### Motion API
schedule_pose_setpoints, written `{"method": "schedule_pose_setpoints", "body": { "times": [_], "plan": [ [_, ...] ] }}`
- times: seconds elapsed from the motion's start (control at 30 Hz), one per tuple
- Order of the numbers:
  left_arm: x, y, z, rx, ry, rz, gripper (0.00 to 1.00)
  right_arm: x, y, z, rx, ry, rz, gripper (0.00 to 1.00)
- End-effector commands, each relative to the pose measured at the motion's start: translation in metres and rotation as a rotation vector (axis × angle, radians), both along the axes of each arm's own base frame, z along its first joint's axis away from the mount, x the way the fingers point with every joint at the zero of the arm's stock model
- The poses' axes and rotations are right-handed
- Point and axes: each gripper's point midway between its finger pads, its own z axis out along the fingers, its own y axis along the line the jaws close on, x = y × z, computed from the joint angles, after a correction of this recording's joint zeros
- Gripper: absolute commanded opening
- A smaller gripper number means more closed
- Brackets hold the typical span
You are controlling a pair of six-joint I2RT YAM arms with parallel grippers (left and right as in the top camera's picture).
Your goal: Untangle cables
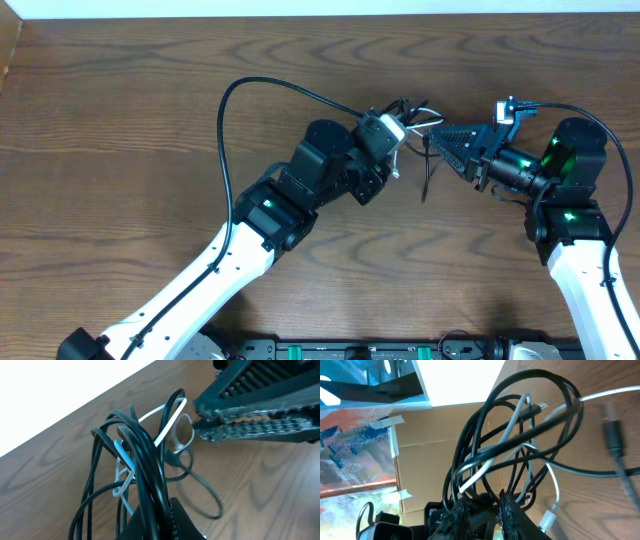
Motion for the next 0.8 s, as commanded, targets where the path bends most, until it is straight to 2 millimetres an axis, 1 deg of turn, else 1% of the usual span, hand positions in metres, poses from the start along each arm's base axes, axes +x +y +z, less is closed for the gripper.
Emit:
{"method": "schedule_pose_setpoints", "body": {
  "times": [0.0, 0.4, 0.57, 0.77],
  "plan": [
    [-0.004, -0.005, 0.002, -0.03, 0.02, -0.027, 0.08, 0.002, -0.002, 0.004, -0.013, -0.028, -0.001, 0.19],
    [-0.005, -0.005, 0.0, -0.024, 0.028, -0.032, 0.07, 0.006, -0.005, 0.002, -0.025, -0.028, -0.032, 0.2],
    [-0.022, -0.016, 0.003, -0.033, 0.011, -0.168, 0.07, 0.009, -0.008, 0.0, -0.04, -0.033, -0.056, 0.21],
    [-0.031, -0.021, 0.004, -0.044, 0.01, -0.231, 0.08, 0.011, -0.009, 0.0, -0.045, -0.033, -0.069, 0.21]
  ]
}}
